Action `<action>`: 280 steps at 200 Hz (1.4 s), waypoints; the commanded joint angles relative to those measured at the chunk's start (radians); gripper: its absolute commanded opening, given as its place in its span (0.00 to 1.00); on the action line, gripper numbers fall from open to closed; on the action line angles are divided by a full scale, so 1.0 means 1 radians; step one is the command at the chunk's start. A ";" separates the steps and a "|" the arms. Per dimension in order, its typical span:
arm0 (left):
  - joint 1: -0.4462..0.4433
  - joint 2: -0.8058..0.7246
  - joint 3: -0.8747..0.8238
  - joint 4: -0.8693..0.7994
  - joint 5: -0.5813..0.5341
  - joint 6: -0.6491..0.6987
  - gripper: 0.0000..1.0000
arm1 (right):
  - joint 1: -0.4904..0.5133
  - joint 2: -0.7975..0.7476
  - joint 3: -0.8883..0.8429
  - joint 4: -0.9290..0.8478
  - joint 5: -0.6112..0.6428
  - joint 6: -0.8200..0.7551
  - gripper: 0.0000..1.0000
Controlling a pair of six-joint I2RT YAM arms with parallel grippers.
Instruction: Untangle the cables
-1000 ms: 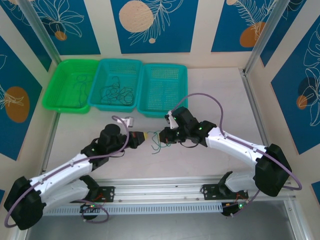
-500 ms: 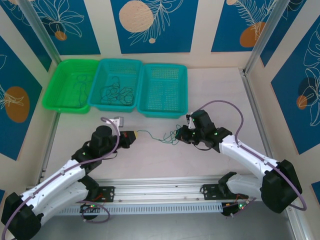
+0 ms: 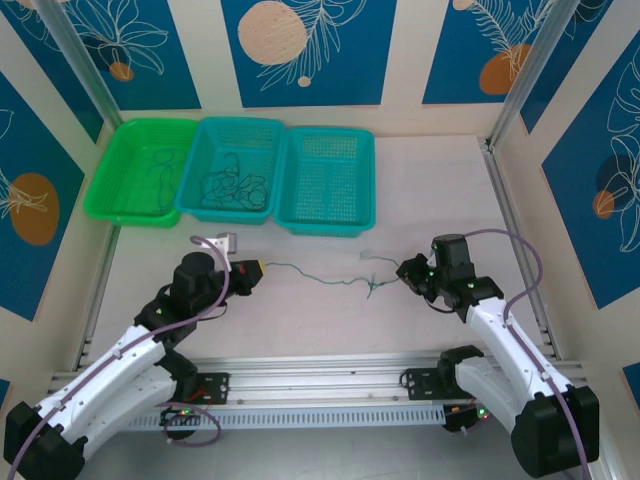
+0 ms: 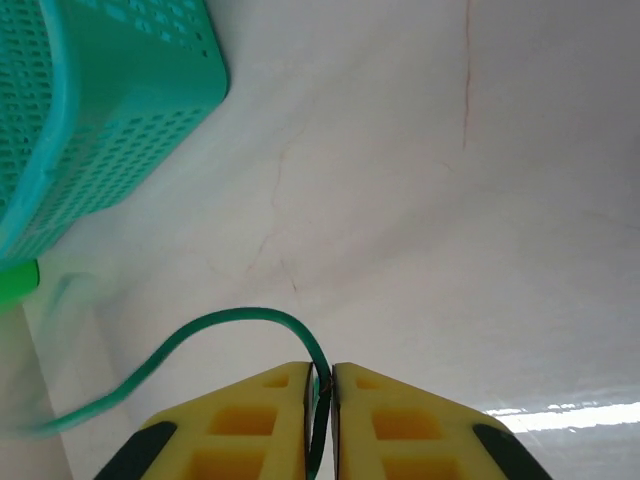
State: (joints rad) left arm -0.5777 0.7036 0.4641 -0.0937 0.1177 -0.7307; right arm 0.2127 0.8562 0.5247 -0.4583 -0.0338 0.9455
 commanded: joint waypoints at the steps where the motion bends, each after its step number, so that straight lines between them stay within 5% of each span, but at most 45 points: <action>1: 0.013 0.011 -0.008 0.007 -0.017 0.001 0.00 | -0.005 -0.018 -0.011 -0.020 -0.044 -0.027 0.12; 26: 0.015 0.029 -0.002 0.023 -0.003 0.002 0.00 | -0.004 -0.020 0.011 -0.048 -0.025 -0.033 0.10; 47: 0.016 0.017 0.019 -0.013 -0.011 0.033 0.00 | -0.017 -0.051 0.060 -0.149 0.112 -0.026 0.08; 105: 0.105 -0.101 0.066 -0.241 -0.106 0.159 0.00 | -0.220 -0.193 0.084 -0.229 0.180 -0.001 0.00; 135: 0.164 -0.118 0.027 -0.216 -0.029 0.137 0.00 | -0.226 -0.206 0.082 -0.231 0.173 -0.020 0.00; 159: 0.173 -0.098 -0.005 -0.125 0.077 0.112 0.00 | -0.212 -0.207 0.078 -0.164 0.025 -0.061 0.00; 193: 0.173 -0.071 0.003 0.041 0.292 0.098 0.00 | -0.096 -0.194 0.145 -0.063 -0.064 -0.057 0.00; 235: 0.168 -0.058 0.060 0.118 0.402 0.073 0.00 | 0.132 0.068 0.407 0.020 0.113 -0.122 0.00; 280: 0.167 -0.082 0.077 0.103 0.377 0.072 0.00 | 0.202 0.503 0.735 0.072 0.179 -0.208 0.00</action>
State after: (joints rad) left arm -0.4145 0.6449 0.5091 -0.0147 0.4713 -0.6495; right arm 0.3939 1.1854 1.1275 -0.4213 0.0738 0.8093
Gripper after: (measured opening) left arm 0.042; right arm 0.059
